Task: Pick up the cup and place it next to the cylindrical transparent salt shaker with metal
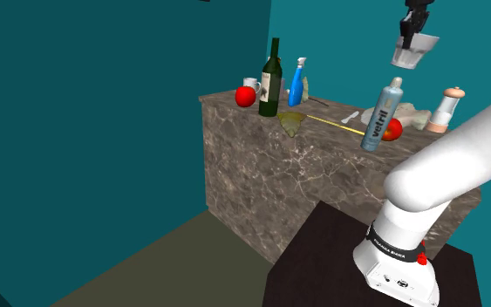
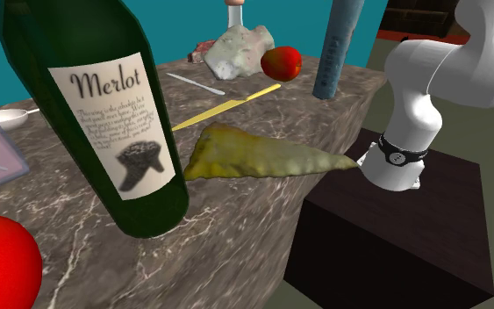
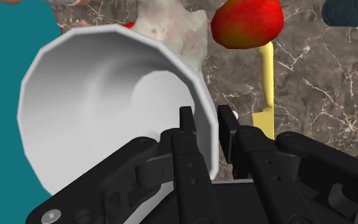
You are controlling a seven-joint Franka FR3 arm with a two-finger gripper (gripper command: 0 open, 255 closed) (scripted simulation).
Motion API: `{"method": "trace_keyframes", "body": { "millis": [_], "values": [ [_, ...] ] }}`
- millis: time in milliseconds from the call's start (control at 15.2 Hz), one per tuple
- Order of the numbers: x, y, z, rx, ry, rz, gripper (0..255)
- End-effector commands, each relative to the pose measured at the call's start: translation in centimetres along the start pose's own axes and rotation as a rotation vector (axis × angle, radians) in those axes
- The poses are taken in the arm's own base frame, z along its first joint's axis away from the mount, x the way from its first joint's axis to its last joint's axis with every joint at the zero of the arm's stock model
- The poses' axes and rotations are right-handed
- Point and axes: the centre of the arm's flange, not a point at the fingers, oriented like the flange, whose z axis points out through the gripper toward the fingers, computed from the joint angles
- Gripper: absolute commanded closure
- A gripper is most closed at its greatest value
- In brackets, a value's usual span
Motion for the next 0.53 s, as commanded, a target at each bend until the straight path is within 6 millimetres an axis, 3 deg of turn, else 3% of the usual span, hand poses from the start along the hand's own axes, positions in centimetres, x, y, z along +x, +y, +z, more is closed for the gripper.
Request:
{"method": "trace_keyframes", "body": {
  "millis": [0,462],
  "values": [
    [-1.8,1.8,0.5,-0.001,0.001,-0.002,255],
    [-7.6,8.8,2.4,-0.001,0.001,-0.002,255]
  ]
}}
